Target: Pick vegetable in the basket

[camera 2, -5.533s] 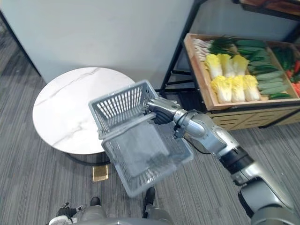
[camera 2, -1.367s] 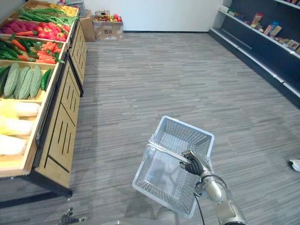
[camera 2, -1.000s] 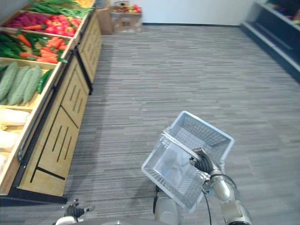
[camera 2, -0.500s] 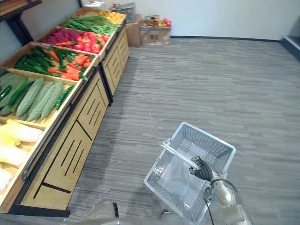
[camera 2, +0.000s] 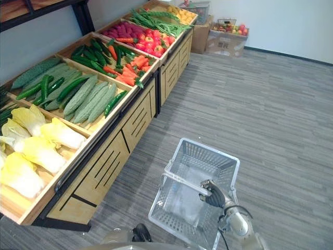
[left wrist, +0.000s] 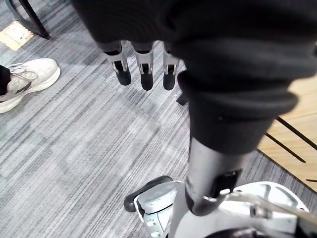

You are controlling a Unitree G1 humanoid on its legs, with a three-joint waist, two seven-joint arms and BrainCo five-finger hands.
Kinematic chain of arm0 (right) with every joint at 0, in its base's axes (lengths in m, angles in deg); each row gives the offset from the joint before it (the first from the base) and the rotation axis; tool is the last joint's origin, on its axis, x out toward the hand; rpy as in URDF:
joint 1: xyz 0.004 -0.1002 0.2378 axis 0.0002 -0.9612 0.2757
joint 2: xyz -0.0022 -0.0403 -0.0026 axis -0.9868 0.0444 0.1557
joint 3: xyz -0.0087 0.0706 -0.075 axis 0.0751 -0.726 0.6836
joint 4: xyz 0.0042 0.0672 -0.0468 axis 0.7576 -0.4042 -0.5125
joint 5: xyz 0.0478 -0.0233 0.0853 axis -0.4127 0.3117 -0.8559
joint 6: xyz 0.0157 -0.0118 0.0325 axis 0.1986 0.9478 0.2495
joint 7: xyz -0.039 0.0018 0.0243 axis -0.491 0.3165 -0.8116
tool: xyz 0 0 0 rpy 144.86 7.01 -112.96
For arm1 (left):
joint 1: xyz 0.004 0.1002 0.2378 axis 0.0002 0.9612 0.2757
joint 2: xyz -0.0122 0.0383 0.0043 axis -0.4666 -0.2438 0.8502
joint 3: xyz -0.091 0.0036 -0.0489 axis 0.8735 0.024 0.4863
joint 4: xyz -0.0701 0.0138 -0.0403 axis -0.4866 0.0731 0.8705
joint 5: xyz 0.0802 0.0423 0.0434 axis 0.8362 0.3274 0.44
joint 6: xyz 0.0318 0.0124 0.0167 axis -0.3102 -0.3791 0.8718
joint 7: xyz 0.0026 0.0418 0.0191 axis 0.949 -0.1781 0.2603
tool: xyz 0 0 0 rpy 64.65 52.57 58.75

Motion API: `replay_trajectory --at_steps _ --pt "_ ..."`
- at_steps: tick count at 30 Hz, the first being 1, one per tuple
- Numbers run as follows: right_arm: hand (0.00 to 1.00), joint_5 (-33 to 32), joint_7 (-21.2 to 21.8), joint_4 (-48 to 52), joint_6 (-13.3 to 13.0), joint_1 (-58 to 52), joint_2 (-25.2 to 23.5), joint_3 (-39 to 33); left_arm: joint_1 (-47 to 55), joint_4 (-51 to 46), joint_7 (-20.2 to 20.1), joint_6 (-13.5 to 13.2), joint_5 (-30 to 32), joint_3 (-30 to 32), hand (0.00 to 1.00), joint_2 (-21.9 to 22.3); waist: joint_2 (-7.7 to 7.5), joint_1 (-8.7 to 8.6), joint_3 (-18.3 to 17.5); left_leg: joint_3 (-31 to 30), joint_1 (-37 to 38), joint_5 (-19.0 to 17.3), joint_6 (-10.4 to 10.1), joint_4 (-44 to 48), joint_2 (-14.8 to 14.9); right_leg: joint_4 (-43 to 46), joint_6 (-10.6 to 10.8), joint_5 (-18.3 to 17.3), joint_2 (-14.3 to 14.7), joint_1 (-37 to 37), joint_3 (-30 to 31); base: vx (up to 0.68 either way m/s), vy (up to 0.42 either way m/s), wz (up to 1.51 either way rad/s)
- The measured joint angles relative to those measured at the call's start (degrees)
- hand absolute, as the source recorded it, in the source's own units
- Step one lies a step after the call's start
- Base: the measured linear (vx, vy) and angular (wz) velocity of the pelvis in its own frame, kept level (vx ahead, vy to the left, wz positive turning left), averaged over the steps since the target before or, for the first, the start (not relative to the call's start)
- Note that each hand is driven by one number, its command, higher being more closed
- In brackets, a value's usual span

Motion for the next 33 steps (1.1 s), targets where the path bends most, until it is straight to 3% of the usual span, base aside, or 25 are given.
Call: replay_trajectory --at_steps 1,2,3,6,8,10,12,13,14,16,17,19,20,21,24,29,33 --pt "1.00 0.00 -0.10 0.13 -0.04 0.48 -0.16 0.51 -0.05 -0.22 0.06 0.17 0.00 -0.27 0.00 -0.12 -0.07 -0.20 -0.37 -0.37 -0.13 -0.31 0.11 -0.19 -0.22 7.81 0.73 1.91 -1.28 -3.80 1.11 0.20 0.131 0.35" --pt "1.00 0.08 -0.19 0.45 -0.19 0.78 -0.32 2.05 -0.25 -0.28 0.04 0.55 -0.13 -0.65 0.00 -1.01 -0.36 -0.35 -0.80 -1.67 1.08 -0.36 0.09 -1.13 -0.97 18.97 -0.02 8.26 -3.46 -9.24 3.12 0.29 0.168 0.63" --pt "1.00 0.10 -0.16 0.44 -0.32 0.56 -0.94 2.59 -0.24 -0.30 0.09 0.84 -0.46 -1.41 0.00 -2.01 -1.21 -0.40 -0.87 -4.33 2.97 -0.23 0.31 -2.71 -2.16 26.78 -0.33 11.90 -4.22 -12.01 4.72 0.41 0.162 0.91" --pt "1.00 -0.11 -0.03 1.25 -0.37 -0.36 -1.74 4.58 0.25 -1.35 2.00 1.06 -2.71 -2.32 0.00 -3.68 -2.36 -0.63 -0.76 -12.12 8.52 0.51 0.45 -6.79 -3.76 31.96 -4.28 8.99 -0.83 -15.21 6.23 0.40 0.046 1.11" --pt "1.00 -0.15 0.41 2.79 -0.17 -0.58 -1.83 5.89 -0.25 -2.50 2.20 0.90 -3.59 -2.38 0.00 -3.65 -2.31 -0.99 -0.76 -16.91 9.93 1.21 0.05 -8.45 -4.11 28.66 -4.29 7.34 1.59 -17.55 7.18 0.35 -0.075 1.61" --pt "1.00 -0.74 0.57 3.44 -0.11 -0.43 -1.98 6.75 -1.34 -3.02 2.27 0.21 -4.14 -2.24 0.00 -4.11 -1.88 -2.23 -0.63 -24.88 10.06 1.92 -0.38 -9.06 -3.87 17.44 -3.95 6.48 5.76 -20.26 12.12 0.36 -0.181 2.16" --pt "1.00 -2.85 0.38 3.43 0.78 -0.34 -2.00 6.68 -2.73 -2.63 2.44 -0.27 -4.10 -2.36 0.00 -4.32 -1.21 -2.53 -0.39 -33.54 10.32 2.31 -1.37 -9.03 -3.59 3.04 -2.81 7.22 8.90 -21.03 21.92 0.31 -0.257 2.01" --pt "1.00 -2.86 0.18 3.42 0.88 -0.13 -1.98 6.60 -3.03 -2.55 2.69 -0.30 -4.12 -2.35 0.00 -4.43 -1.05 -2.55 -0.28 -35.27 10.49 2.27 -1.84 -9.03 -3.45 0.08 -2.38 7.54 9.32 -20.94 24.10 0.29 -0.325 1.78" --pt "1.00 -2.82 0.02 3.32 1.00 0.60 -1.95 6.64 -3.13 -2.55 3.41 -0.38 -4.30 -2.37 0.00 -4.61 -1.00 -2.40 -0.24 -38.02 10.94 1.87 -3.40 -8.94 -3.06 -5.35 -1.20 8.72 9.93 -20.67 27.85 0.28 -0.369 1.42" --pt "1.00 -4.28 -0.66 2.64 3.07 0.90 -2.63 6.09 -2.55 -2.34 4.44 -0.38 -4.48 -2.20 0.00 -5.46 -2.41 -1.91 -0.12 -41.47 11.17 0.28 -6.22 -7.66 -3.40 -10.55 -0.59 17.77 9.80 -19.81 30.97 0.26 -0.437 1.21" --pt "1.00 -5.12 -0.69 2.05 3.81 0.55 -1.95 5.83 -2.51 -1.31 4.66 -0.33 -4.57 -2.07 0.00 -6.06 -2.88 -1.81 -0.02 -43.77 11.39 -1.26 -8.50 -6.99 -2.94 -9.06 3.44 15.20 9.65 -18.83 30.21 0.17 -0.402 0.81" --pt "1.00 -5.45 -0.64 1.46 5.18 0.63 -0.44 5.79 -2.42 -0.35 4.50 -0.47 -4.45 -1.89 0.00 -4.15 0.15 -1.72 0.01 -44.32 10.14 -1.19 -9.50 -6.47 1.53 -11.40 1.81 14.60 12.49 -17.33 25.44 0.16 -0.444 0.77" --pt "1.00 -6.91 -0.44 1.43 5.68 0.67 0.59 6.09 -2.49 -0.22 4.49 -0.85 -4.37 -1.43 0.00 -3.09 1.52 -1.72 -0.15 -44.19 9.93 0.23 -11.04 -7.40 3.58 -13.30 0.87 14.91 14.00 -16.54 23.69 0.13 -0.398 0.62" --pt "1.00 -7.24 -0.32 1.33 5.95 0.77 1.02 6.18 -2.55 -0.21 4.54 -1.02 -4.35 -0.80 0.00 -2.62 1.92 -1.67 -0.23 -44.10 9.95 1.22 -11.70 -7.90 4.24 -14.06 0.15 15.01 14.51 -16.18 23.01 0.10 -0.348 0.48" --pt "1.00 -7.83 0.42 0.12 7.53 1.06 0.58 7.05 -2.15 0.03 5.32 -1.16 -4.93 0.43 0.00 -1.19 1.70 -1.48 0.33 -39.13 9.68 7.73 -12.58 -8.15 5.77 -18.48 -1.98 16.12 14.87 -12.57 19.74 0.04 -0.244 0.35" --pt "1.00 -7.84 2.28 0.14 8.87 -1.04 0.43 5.66 -2.69 -0.12 6.53 -2.14 -4.33 0.41 0.00 -0.09 1.90 -2.02 0.26 -31.12 8.87 14.35 -11.60 -10.49 5.67 -21.62 -2.37 16.37 12.62 -9.76 13.41 -0.03 -0.091 0.52" --pt "1.00 -7.85 2.25 -0.05 9.55 -2.07 0.49 4.19 -2.78 -0.09 6.86 -3.56 -4.50 -0.01 0.00 0.44 3.25 -2.12 0.11 -29.16 10.06 16.67 -11.33 -16.57 5.42 -22.46 -2.31 16.49 12.73 -9.97 11.48 -0.06 -0.013 0.35"
